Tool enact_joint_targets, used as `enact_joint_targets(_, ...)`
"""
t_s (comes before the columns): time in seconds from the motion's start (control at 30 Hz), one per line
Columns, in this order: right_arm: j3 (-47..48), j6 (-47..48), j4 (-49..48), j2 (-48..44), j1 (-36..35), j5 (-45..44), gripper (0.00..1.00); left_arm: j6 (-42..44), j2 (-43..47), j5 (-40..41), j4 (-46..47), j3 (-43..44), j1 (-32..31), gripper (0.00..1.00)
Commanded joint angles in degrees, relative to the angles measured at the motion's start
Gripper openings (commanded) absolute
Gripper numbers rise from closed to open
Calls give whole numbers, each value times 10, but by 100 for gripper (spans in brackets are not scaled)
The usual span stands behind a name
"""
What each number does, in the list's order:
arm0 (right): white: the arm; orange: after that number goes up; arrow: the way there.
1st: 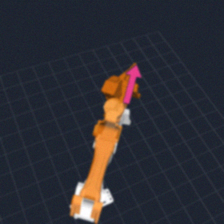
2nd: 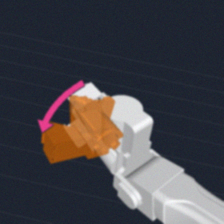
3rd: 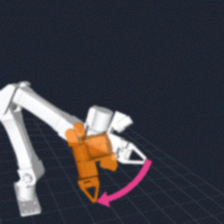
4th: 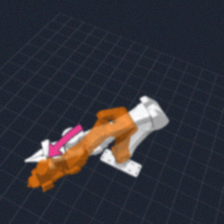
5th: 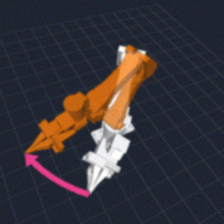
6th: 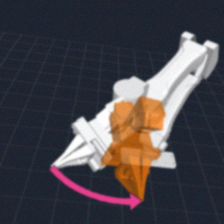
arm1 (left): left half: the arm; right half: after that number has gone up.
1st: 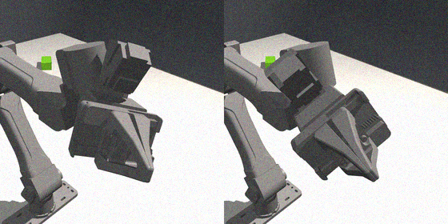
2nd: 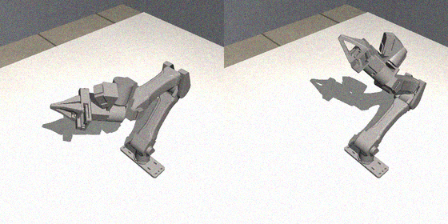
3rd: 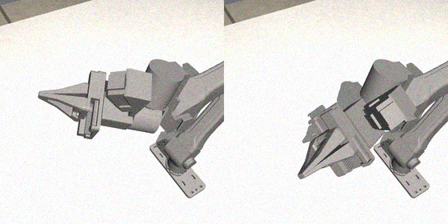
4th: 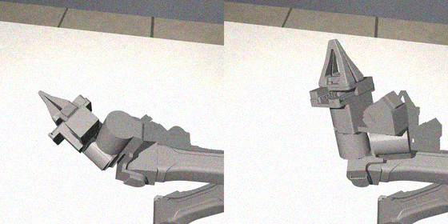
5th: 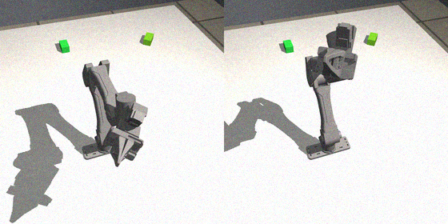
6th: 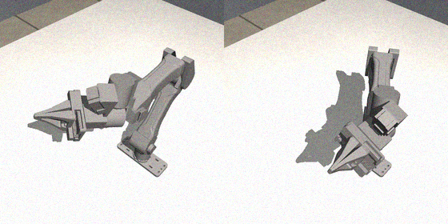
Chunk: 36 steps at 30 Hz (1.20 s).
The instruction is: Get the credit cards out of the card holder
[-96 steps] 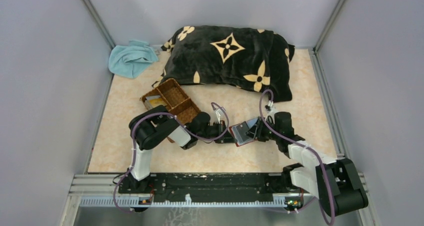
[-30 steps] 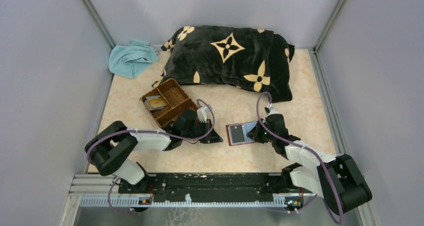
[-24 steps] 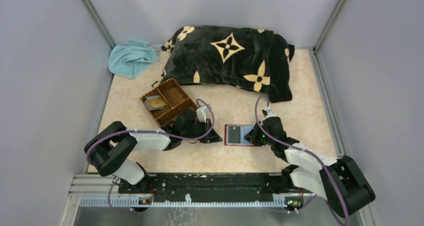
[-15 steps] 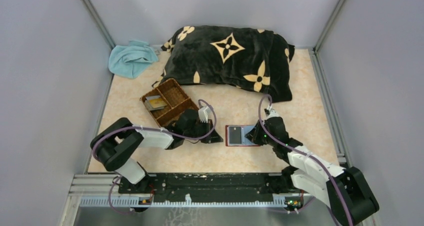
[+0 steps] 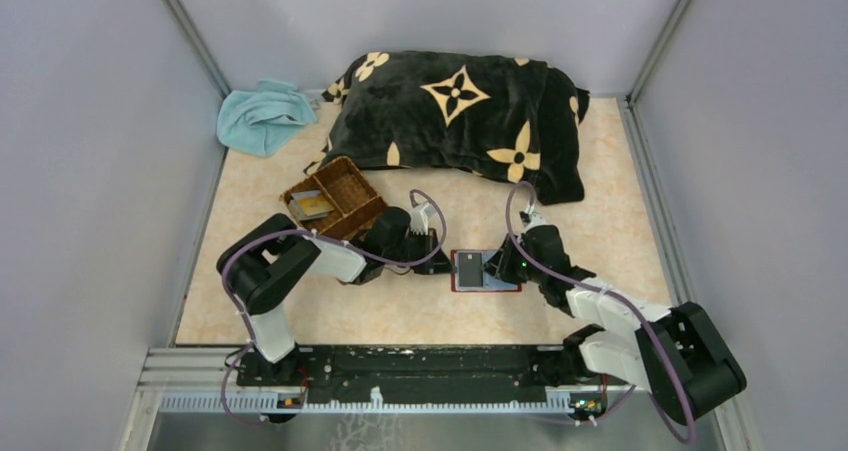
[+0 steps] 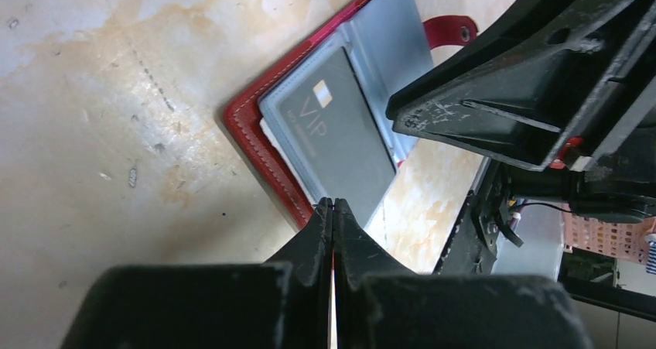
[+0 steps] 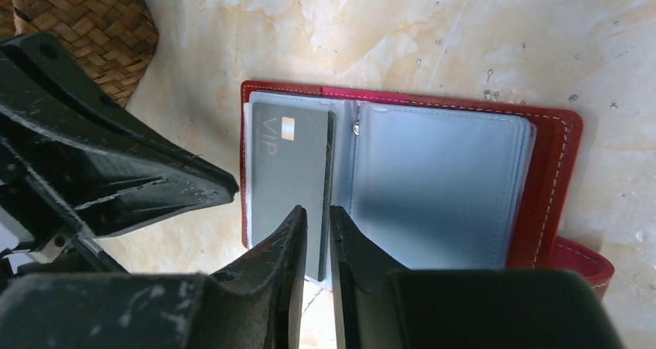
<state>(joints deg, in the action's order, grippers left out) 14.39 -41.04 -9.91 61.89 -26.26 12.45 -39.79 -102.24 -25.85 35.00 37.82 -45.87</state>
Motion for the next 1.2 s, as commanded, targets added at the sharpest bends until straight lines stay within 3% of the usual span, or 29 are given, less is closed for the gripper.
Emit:
enact_joint_targets(0.0, 23, 9, -49, 15, -5, 14, 19, -1, -29, -20, 38, 6, 3, 0)
enact_joint_targets(0.73, 21, 39, -67, 56, -5, 7, 23, -24, -51, -29, 81, -28, 8, 0)
enact_joint_targets(1.17, 0, 3, -151, 68, -5, 100, 24, -33, -59, -34, 91, -30, 8, 0)
